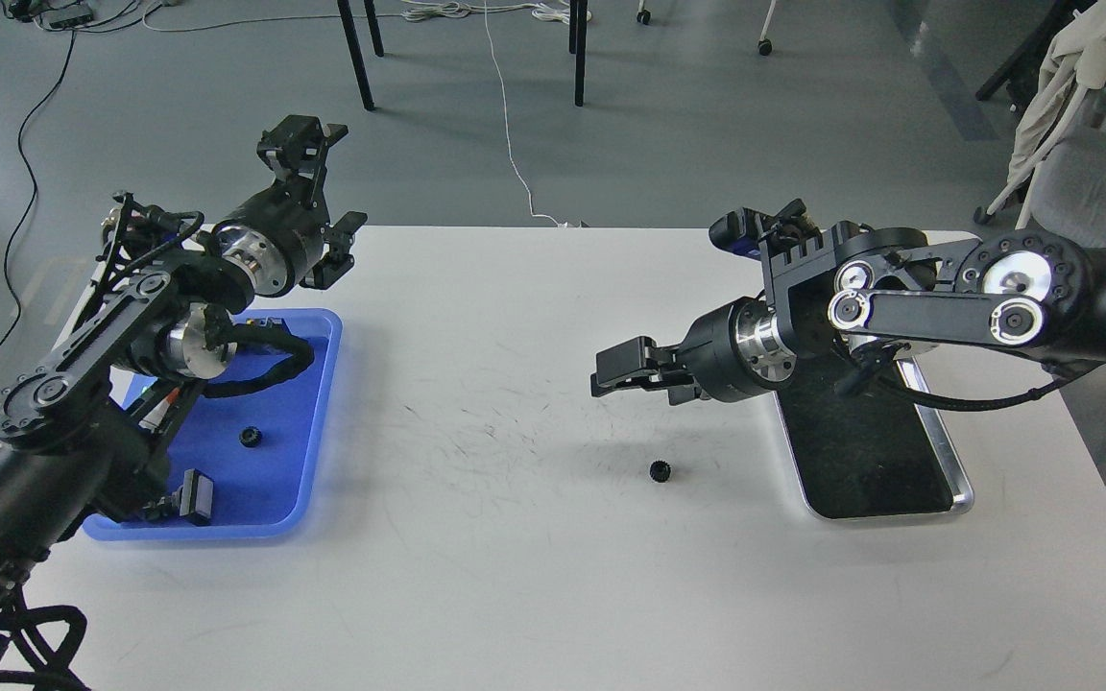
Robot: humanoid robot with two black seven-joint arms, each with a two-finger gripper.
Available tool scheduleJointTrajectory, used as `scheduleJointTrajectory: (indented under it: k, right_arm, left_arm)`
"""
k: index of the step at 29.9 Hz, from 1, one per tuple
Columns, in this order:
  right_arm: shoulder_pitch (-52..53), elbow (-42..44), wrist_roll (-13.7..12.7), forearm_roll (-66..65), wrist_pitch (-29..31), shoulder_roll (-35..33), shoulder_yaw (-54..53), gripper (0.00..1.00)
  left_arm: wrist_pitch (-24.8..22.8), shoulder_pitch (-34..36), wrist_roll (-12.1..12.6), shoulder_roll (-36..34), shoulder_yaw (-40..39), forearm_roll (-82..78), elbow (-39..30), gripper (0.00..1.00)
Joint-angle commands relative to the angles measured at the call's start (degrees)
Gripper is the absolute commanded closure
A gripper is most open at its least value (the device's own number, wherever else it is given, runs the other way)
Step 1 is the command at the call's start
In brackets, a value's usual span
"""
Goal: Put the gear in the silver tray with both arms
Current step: 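Move the right gripper toward the gear held by the left gripper, then grasp the gear with the right gripper and open the left gripper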
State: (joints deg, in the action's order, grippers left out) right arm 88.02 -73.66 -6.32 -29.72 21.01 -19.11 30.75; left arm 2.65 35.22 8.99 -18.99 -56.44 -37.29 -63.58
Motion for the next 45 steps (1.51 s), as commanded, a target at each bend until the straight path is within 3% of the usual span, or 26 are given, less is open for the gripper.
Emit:
scheduleJointTrajectory:
  k: [1,14,18,29,45]
  right_arm:
    - [0.05,0.44,-0.10,-2.01,0.00,2.32,4.58,0.02]
    - [-3.82,5.02,-0.80,-1.75,-0.97,9.00,5.90,0.07]
    - [-3.99,6.25,-2.46,-1.66,-0.88,10.76,6.17,0.07]
    - [-1.71,8.26,-4.05,-1.49,3.78,13.40,9.77,0.08]
    - [-1.71,11.61,-4.05,-1.49,3.86,17.00,11.88,0.31]
  left_arm:
    - [0.16,-0.33,-0.99,0.01,0.28,-0.33,0.21,0.02]
    - [0.51,-0.33,-1.17,-0.26,0.37,-0.42,0.47,0.02]
    - [0.51,-0.24,-1.17,-0.35,0.37,-0.42,0.47,0.02]
    - [0.51,-0.24,-1.52,-0.26,0.37,-0.42,0.30,0.02]
    - [0.51,-0.07,-2.22,-0.26,0.37,-0.42,0.38,0.02]
